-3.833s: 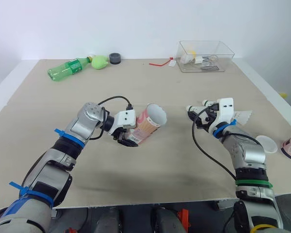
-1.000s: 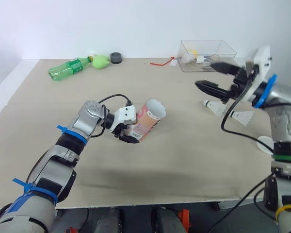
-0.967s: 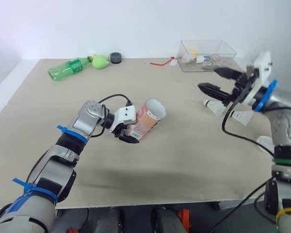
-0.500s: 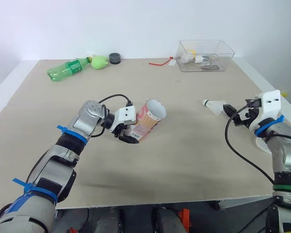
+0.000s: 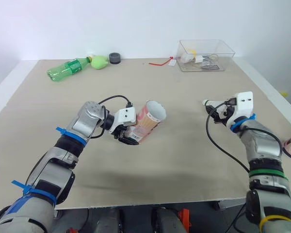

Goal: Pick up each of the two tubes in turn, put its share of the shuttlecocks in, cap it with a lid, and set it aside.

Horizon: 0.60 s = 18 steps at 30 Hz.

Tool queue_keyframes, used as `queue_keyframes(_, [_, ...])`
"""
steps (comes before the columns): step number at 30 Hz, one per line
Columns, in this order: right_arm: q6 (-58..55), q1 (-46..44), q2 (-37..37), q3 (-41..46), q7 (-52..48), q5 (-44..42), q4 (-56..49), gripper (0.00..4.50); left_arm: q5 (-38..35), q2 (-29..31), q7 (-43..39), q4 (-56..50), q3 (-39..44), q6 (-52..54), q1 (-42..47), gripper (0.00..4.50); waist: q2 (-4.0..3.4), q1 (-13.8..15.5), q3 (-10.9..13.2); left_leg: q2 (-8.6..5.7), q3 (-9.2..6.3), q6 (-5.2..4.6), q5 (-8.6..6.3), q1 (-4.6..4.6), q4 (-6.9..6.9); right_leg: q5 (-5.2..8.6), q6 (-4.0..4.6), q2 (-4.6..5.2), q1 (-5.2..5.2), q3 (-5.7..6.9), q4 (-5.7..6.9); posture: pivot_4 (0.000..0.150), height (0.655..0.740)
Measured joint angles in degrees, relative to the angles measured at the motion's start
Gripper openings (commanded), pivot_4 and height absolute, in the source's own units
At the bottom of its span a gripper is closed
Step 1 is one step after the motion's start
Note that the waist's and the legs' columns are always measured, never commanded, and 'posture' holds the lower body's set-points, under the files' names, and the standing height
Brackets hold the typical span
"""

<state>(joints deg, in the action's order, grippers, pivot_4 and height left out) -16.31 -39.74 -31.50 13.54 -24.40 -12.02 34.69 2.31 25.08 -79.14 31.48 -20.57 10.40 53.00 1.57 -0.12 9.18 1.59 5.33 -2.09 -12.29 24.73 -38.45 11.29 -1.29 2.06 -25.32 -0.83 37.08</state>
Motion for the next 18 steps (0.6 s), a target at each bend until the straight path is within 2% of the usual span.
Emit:
queue_keyframes(9, [1.75,-4.33,1.45,-0.02,1.89,0.73,8.05,4.45,-0.04,0.91,0.05,-2.29,0.11,1.56,-1.1,3.15,0.0,-0.75,0.0,0.0,0.01,0.0,0.0,-0.02,0.01,-0.02,-0.03,0.01,0.01,-0.01,0.0,0.15,0.74])
queue_keyframes(12, [2.41,-5.57,1.64,-0.06,2.13,1.16,10.1,3.66,-0.03,0.94,0.06,-2.45,0.14,1.99,-1.12,3.15,0.0,-0.89,0.0,-0.01,0.01,0.0,0.0,-0.02,0.0,-0.03,-0.05,0.02,0.02,-0.02,0.0,0.15,0.74])
queue_keyframes(18, [4.31,-7.31,2.42,-0.07,2.41,1.67,14.41,0.66,-0.02,0.94,0.13,-2.57,0.13,2.04,-1.13,3.15,0.0,-0.95,0.0,-0.03,0.03,0.0,0.0,-0.02,0.0,-0.03,-0.05,0.03,0.02,-0.04,0.0,0.15,0.74])
